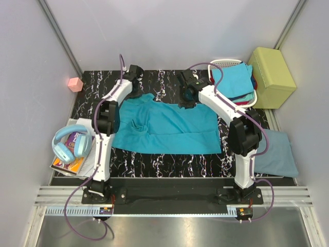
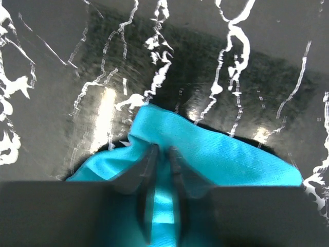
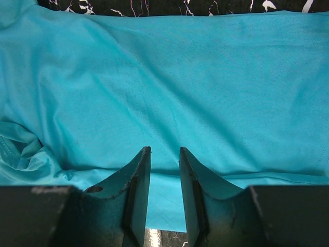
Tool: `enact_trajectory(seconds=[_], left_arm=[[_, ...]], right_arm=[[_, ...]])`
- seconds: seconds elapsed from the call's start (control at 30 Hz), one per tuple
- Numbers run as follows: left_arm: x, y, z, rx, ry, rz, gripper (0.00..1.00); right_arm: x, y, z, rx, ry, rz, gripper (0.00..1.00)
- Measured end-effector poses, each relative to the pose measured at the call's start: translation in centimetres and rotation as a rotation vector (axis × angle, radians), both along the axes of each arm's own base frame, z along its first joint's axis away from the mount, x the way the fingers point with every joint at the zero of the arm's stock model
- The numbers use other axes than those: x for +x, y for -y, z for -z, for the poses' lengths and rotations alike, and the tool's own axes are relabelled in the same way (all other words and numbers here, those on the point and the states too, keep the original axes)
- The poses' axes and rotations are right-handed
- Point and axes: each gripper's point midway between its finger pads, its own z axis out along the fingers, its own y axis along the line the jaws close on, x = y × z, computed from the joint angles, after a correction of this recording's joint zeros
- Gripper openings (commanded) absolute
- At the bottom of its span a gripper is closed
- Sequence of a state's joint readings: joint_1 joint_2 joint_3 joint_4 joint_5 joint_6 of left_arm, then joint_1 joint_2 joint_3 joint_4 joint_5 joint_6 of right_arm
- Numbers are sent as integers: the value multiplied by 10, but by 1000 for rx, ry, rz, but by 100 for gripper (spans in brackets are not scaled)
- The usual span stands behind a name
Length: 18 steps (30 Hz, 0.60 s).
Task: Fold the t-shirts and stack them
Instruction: Grap the side of the flattened tshirt furthest away from the robot with both arms
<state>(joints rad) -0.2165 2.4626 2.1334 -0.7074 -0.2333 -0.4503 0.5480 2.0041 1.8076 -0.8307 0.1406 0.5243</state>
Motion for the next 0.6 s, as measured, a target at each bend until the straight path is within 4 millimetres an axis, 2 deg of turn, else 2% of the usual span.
enact_trajectory(seconds=[0.07, 0.17, 0.37, 0.43, 0.5, 0.6], left_arm=[[0, 1, 0, 8, 1, 6, 69], [3, 3, -7, 13, 14, 9, 79], [40, 9, -62, -18, 171, 2, 77], [49, 9, -74, -28, 212, -1, 75], [54, 10, -75, -34, 227, -2, 71], [56, 11, -58, -35, 205, -1, 66]], right_arm=[[0, 0, 1, 0, 1, 0, 37], [0, 0, 2, 1, -1, 0, 36], [-3, 2, 11, -7, -16, -1, 36], [-4, 2, 12, -8, -18, -1, 37], [-4, 2, 13, -9, -20, -1, 37], [-5, 3, 15, -12, -25, -1, 37]])
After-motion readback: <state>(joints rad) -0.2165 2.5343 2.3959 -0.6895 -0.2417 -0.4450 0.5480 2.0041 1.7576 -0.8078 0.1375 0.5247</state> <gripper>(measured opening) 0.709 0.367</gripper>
